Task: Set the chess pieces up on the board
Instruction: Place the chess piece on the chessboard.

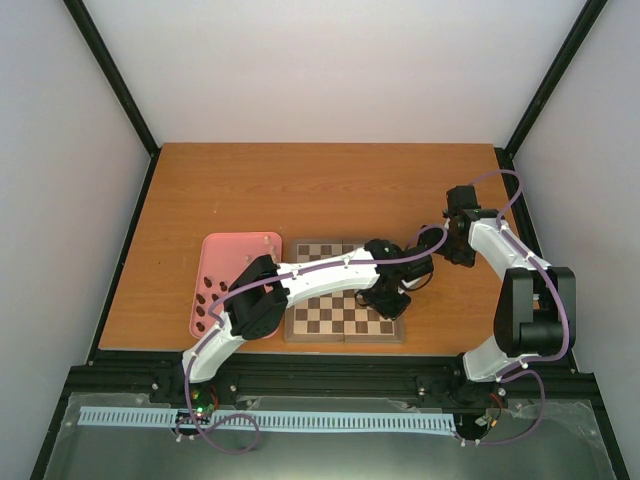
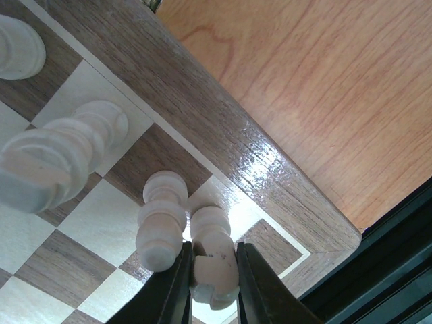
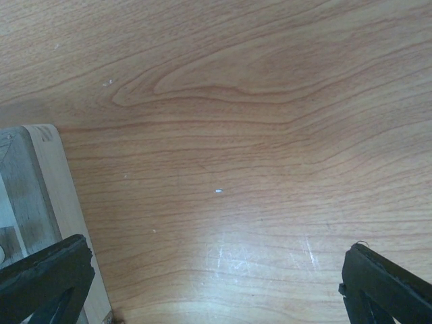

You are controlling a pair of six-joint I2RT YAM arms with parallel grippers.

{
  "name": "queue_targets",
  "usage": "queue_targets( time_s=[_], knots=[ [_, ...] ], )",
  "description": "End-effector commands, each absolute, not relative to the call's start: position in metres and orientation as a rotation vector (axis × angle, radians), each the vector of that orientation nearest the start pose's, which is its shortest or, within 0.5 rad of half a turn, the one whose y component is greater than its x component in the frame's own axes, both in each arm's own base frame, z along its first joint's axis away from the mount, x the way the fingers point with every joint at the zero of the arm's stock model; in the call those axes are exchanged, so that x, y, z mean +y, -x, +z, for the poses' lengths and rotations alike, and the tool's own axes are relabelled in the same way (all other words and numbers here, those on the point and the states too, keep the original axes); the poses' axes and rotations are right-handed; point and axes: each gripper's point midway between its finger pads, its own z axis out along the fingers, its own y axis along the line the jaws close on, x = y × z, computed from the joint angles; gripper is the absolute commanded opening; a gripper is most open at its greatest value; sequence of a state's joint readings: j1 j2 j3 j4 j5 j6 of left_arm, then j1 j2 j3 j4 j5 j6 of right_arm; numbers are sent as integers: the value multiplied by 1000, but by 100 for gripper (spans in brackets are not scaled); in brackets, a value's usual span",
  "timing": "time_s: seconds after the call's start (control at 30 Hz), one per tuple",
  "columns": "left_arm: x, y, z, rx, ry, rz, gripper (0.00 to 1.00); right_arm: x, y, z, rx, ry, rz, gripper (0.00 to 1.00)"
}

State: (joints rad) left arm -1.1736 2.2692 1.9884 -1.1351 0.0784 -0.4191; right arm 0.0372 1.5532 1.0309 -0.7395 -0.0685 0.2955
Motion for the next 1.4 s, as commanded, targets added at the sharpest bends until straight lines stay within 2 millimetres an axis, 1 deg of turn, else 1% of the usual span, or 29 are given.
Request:
queue_targets(
  time_s=[0.0, 0.17, 0.3, 0.4, 0.43, 0.53, 0.6, 0.73, 0.83, 0.87, 0.93, 0.97, 1.03, 1.07, 1.13, 1.2, 1.3, 1.33, 1.37],
  knots=[
    [-448, -167, 61, 2848, -1195, -243, 19, 21, -334, 73, 2813, -355, 177, 100],
    [-449, -164, 60, 2852, -1205, -262, 32, 21, -334, 73, 2813, -354, 179, 100],
    [-450, -164, 61, 2851, -1205, -274, 40, 21, -334, 72, 2813, -352, 182, 100],
    [-450, -163, 63, 2843, -1211, -279, 42, 22, -334, 72, 2814, -351, 188, 100],
    [-451, -164, 65, 2837, -1211, -285, 44, 22, -334, 72, 2814, -352, 189, 100],
    [-452, -165, 72, 2815, -1220, -298, 47, 22, -335, 73, 2812, -349, 190, 100],
    [-453, -166, 81, 2797, -1228, -306, 52, 23, -335, 74, 2810, -347, 191, 100],
    [-449, -167, 107, 2746, -1238, -328, 63, 22, -337, 77, 2804, -347, 193, 100],
    [-440, -175, 136, 2693, -1220, -290, 65, 22, -338, 79, 2801, -341, 193, 100],
    [-436, -177, 146, 2678, -1209, -287, 68, 22, -338, 79, 2801, -342, 193, 100],
    [-429, -183, 167, 2652, -1170, -301, 77, 23, -338, 81, 2797, -340, 198, 100],
    [-425, -186, 177, 2646, -1142, -316, 78, 24, -339, 81, 2796, -339, 204, 100],
    [-412, -197, 192, 2654, -1065, -342, 79, 24, -339, 83, 2793, -336, 206, 100],
    [-402, -206, 195, 2670, -1016, -341, 79, 24, -340, 84, 2792, -333, 206, 100],
    [-376, -229, 201, 2689, -900, -309, 80, 26, -342, 86, 2786, -332, 225, 100],
    [-345, -255, 202, 2713, -773, -268, 83, 28, -342, 86, 2788, -329, 244, 100],
    [-291, -296, 206, 2737, -538, -242, 84, 28, -343, 89, 2788, -320, 239, 100],
    [-265, -312, 201, 2757, -429, -211, 84, 28, -342, 90, 2790, -318, 236, 100],
    [-245, -324, 199, 2767, -336, -197, 83, 28, -342, 90, 2789, -317, 237, 100]
  ],
)
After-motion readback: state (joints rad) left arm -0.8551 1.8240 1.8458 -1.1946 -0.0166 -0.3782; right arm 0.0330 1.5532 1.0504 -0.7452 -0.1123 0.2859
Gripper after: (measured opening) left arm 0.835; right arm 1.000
